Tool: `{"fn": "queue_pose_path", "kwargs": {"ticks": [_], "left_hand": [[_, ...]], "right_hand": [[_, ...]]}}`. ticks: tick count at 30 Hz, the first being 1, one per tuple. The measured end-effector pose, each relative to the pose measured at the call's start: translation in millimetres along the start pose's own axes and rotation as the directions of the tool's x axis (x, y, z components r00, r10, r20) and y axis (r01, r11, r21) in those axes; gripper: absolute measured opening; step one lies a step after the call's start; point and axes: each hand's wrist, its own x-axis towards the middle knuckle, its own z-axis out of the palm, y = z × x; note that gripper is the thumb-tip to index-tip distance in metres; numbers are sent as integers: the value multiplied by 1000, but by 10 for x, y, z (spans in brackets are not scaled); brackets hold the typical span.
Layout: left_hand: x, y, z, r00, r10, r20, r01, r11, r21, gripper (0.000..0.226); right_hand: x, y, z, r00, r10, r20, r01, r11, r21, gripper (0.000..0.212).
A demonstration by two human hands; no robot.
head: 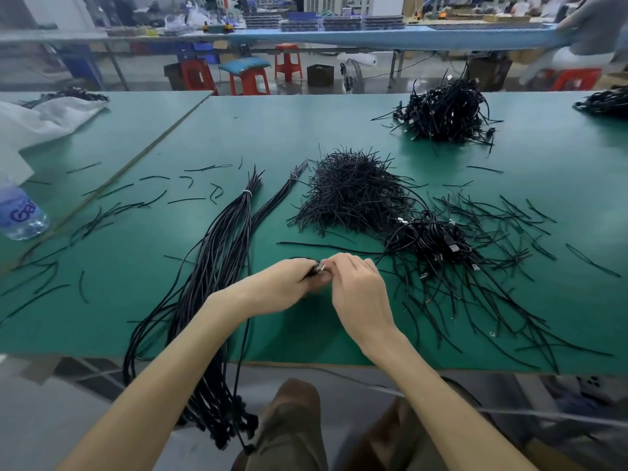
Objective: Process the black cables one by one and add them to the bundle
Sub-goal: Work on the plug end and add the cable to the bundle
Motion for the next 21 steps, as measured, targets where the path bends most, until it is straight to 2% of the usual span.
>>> {"fn": "queue_pose_path", "kwargs": {"ticks": [3, 6, 8, 9, 11, 15, 18, 21], "left_hand": [[9, 11, -26, 996, 89, 18, -86, 988, -130, 32], [-43, -14, -27, 983, 176, 56, -149, 933, -327, 29], [-68, -29, -2, 984, 173, 48, -134, 884, -448, 39], [-75, -41, 9, 986, 159, 53, -115, 871, -478, 42], [-89, -73, 46, 987, 138, 86, -79, 870, -487, 29], [-79, -70, 55, 982, 95, 162, -17, 903, -430, 20], [-79, -52, 48, 981, 139, 136, -56, 872, -487, 28], [-98, -92, 84, 982, 159, 103, -58, 771, -634, 44]], "right_hand": [[-2, 19, -12, 995, 15, -103, -4, 994, 105, 37], [-23, 25, -4, 986, -68, -154, 81, 994, 77, 29], [-23, 39, 11, 978, -124, -166, 135, 989, 55, 26], [-19, 44, 20, 975, -141, -171, 151, 988, 42, 26], [-18, 51, 40, 971, -157, -181, 164, 986, 19, 25], [-32, 55, 58, 969, -170, -179, 182, 982, 48, 22], [-33, 57, 44, 974, -144, -173, 160, 983, 84, 23], [-40, 44, 36, 976, -153, -156, 168, 982, 89, 24]]}}
